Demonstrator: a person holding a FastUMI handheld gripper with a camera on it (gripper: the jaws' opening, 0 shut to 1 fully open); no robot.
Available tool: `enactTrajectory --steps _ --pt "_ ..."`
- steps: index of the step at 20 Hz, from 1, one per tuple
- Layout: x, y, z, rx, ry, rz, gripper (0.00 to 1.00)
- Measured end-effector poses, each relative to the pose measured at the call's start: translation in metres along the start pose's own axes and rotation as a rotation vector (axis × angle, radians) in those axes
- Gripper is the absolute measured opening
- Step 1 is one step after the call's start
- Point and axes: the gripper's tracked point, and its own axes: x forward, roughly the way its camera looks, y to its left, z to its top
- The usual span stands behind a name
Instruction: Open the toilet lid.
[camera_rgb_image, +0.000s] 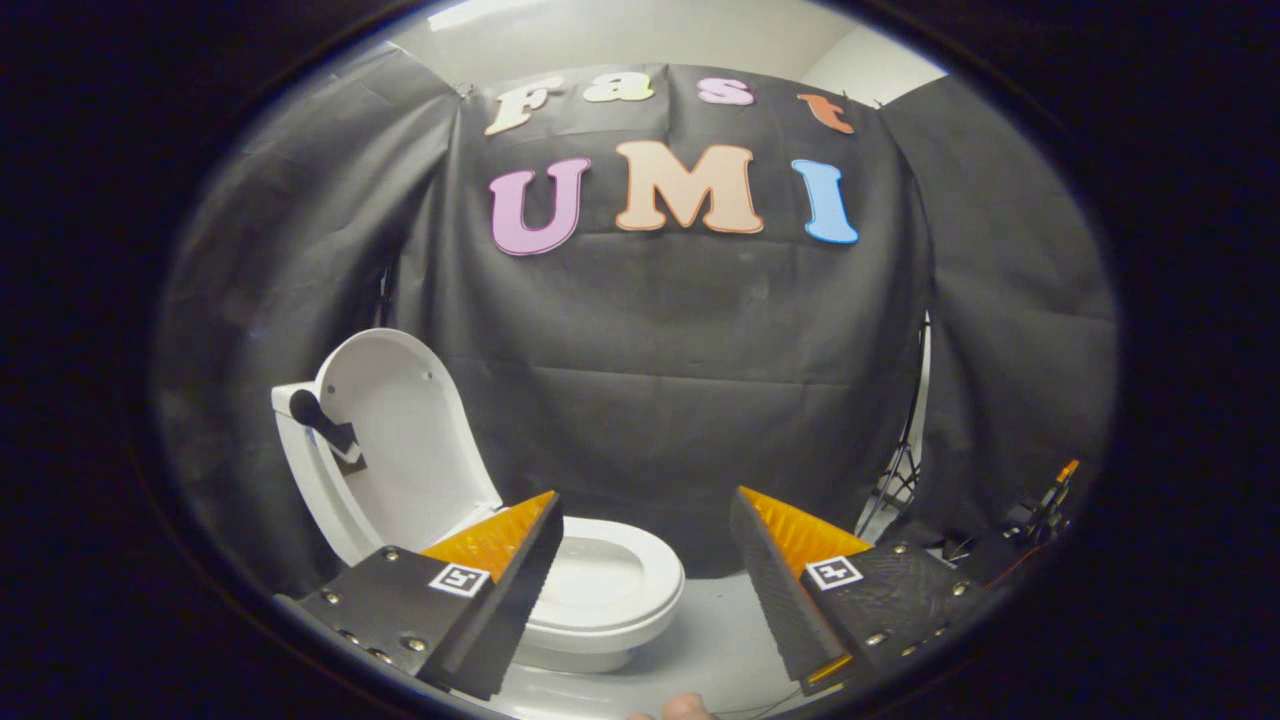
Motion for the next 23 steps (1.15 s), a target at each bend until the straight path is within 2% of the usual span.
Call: enactTrajectory --steps 13,23 --pt "0.01 -0.01 0.002 0.067 -0.014 -0.02 0.99" --pt "0.007 -0.009 0.0 0.054 -0.009 -0.018 0.99"
